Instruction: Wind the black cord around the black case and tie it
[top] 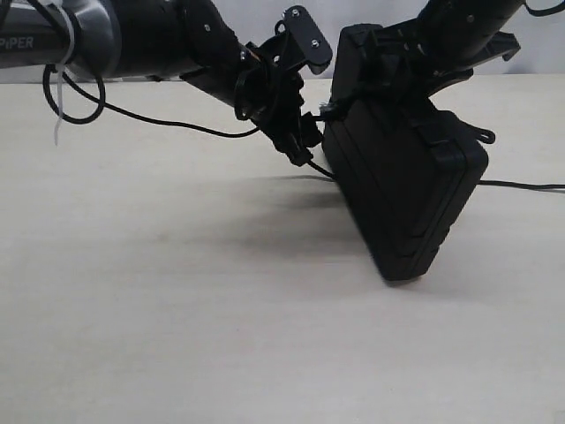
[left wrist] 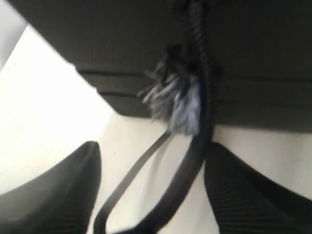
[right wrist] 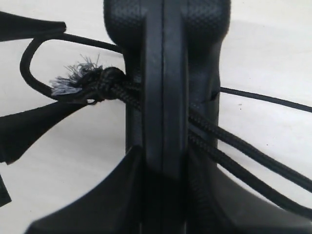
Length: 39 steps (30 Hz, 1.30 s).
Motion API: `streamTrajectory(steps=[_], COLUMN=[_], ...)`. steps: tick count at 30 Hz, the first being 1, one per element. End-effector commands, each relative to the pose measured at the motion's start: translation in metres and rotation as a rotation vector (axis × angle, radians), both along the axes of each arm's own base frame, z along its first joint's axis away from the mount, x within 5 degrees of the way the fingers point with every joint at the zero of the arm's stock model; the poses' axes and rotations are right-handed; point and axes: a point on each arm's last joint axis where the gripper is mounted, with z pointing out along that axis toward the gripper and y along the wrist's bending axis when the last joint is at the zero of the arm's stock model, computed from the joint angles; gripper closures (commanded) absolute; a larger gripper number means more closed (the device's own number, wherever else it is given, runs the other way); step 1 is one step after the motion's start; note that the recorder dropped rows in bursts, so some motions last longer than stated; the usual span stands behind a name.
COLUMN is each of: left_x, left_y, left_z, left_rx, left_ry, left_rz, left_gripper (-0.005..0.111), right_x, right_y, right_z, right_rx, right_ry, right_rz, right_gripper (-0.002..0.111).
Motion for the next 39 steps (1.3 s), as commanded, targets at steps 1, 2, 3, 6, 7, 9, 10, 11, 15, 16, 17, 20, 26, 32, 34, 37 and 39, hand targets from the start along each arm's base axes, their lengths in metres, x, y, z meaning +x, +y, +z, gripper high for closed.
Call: streamTrajectory(steps=[1, 2, 3, 6, 7, 9, 10, 11, 15, 16, 17, 20, 26, 32, 34, 37, 39], left_x=[0.003, 0.003, 0.003, 0.002, 0.001, -0.001, -0.002, -0.004, -0.008, -0.011, -0.011, -0.017, -0.028, -0.023, -0.023, -0.008, 0.0], left_y=[-0.005, -0.005, -0.005, -0.007, -0.008, -0.012, -0.014, -0.016, -0.024, -0.027, -0.027, -0.034, -0.049, -0.047, -0.043, -0.011, 0.004], left_z=[-0.001, -0.002, -0.002, -0.001, 0.0, 0.001, 0.002, 0.003, 0.005, 0.005, 0.005, 0.005, 0.006, 0.017, 0.017, 0.014, 0.013], left_rx=[-0.037, -0.036, -0.036, -0.066, -0.081, -0.119, -0.137, -0.146, -0.164, -0.162, -0.159, -0.151, -0.138, -0.225, -0.232, -0.254, -0.247], left_ry=[-0.028, -0.025, -0.024, -0.009, -0.006, 0.01, 0.013, 0.008, -0.011, -0.014, -0.015, -0.02, -0.064, -0.057, -0.006, 0.128, 0.139], left_rz=[0.023, 0.021, 0.02, 0.026, 0.026, 0.015, -0.003, -0.023, -0.07, -0.081, -0.086, -0.119, -0.162, -0.055, -0.066, -0.047, -0.04], left_gripper=[0.072, 0.082, 0.089, 0.107, 0.107, 0.107, 0.107, 0.107, 0.107, 0.107, 0.107, 0.107, 0.107, 0.107, 0.107, 0.079, 0.048], right_x=[-0.004, -0.004, -0.004, -0.004, -0.004, -0.004, -0.004, -0.004, -0.004, -0.004, -0.004, -0.004, -0.004, -0.004, -0.004, -0.004, -0.004], right_y=[0.002, 0.002, 0.002, 0.002, 0.002, 0.002, 0.002, 0.002, 0.002, 0.002, 0.002, 0.003, 0.003, 0.003, 0.003, 0.003, 0.003], right_z=[-0.005, -0.005, -0.005, -0.005, -0.005, -0.005, -0.005, -0.005, -0.005, -0.005, -0.005, -0.005, -0.005, -0.005, -0.005, -0.005, -0.005], right_rx=[0.009, 0.009, 0.009, 0.009, 0.009, 0.009, 0.009, 0.009, 0.009, 0.012, 0.013, 0.017, 0.017, 0.015, 0.015, 0.015, 0.015], right_ry=[0.059, 0.059, 0.059, 0.059, 0.059, 0.059, 0.059, 0.059, 0.059, 0.059, 0.059, 0.06, 0.06, 0.06, 0.06, 0.06, 0.06], right_rz=[0.007, 0.007, 0.007, 0.007, 0.007, 0.007, 0.007, 0.007, 0.007, 0.007, 0.007, 0.007, 0.007, 0.007, 0.007, 0.007, 0.007], right_gripper=[0.104, 0.104, 0.104, 0.104, 0.104, 0.104, 0.104, 0.104, 0.104, 0.104, 0.104, 0.104, 0.104, 0.104, 0.104, 0.104, 0.104])
